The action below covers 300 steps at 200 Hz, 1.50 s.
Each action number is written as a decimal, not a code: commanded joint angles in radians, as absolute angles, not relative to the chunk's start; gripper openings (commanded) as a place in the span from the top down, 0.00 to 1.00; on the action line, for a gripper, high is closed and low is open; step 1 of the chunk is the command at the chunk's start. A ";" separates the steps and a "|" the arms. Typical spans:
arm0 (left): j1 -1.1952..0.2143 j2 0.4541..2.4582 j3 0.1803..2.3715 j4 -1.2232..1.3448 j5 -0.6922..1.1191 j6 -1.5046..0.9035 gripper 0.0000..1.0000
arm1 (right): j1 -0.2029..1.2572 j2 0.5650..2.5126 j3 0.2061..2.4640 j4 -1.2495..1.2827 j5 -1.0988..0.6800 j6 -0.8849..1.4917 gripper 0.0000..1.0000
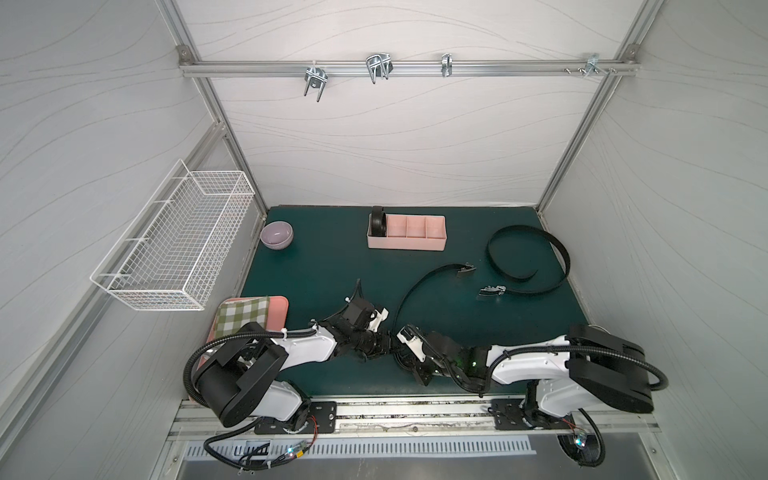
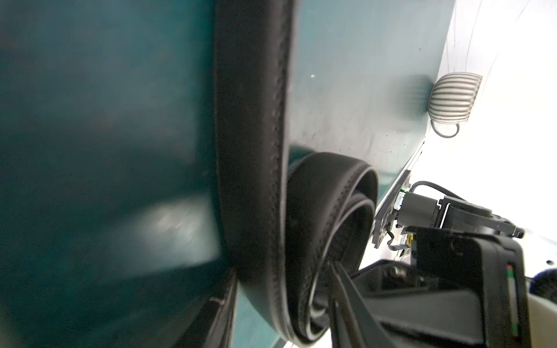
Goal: Place the belts into the storage roll
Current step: Roll the belt at the center of the board.
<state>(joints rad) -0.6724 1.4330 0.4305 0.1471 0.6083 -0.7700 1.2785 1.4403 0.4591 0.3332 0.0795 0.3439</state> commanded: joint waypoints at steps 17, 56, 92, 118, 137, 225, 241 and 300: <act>-0.690 1.499 0.487 0.201 0.632 -0.737 0.57 | 1.273 1.440 0.436 0.280 0.030 0.344 1.00; -0.699 1.535 0.534 0.120 0.656 -0.649 0.63 | 1.273 1.449 0.430 0.292 0.029 0.347 1.00; -0.712 1.506 0.538 0.009 0.622 -0.560 0.65 | 1.246 1.451 0.414 0.311 0.013 0.364 1.00; -0.764 1.490 0.554 -0.063 0.544 -0.528 0.69 | 1.227 1.453 0.399 0.328 0.000 0.377 1.00; -0.797 1.495 0.566 -0.093 0.498 -0.520 0.73 | 1.226 1.451 0.402 0.329 -0.001 0.376 1.00; -0.844 1.420 0.593 -0.210 0.273 -0.566 1.00 | 1.227 1.264 0.410 0.164 0.036 0.410 0.82; -0.844 1.380 0.600 -0.280 0.214 -0.574 1.00 | 1.217 1.160 0.437 0.022 0.079 0.415 0.65; -0.845 1.310 0.619 -0.462 0.065 -0.598 1.00 | 0.850 0.893 0.559 -0.344 -0.056 0.376 0.09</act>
<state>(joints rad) -0.8459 1.3296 0.5808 -0.3443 0.1741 -0.5838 1.0008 0.9226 0.4843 -0.1337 0.0269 0.4210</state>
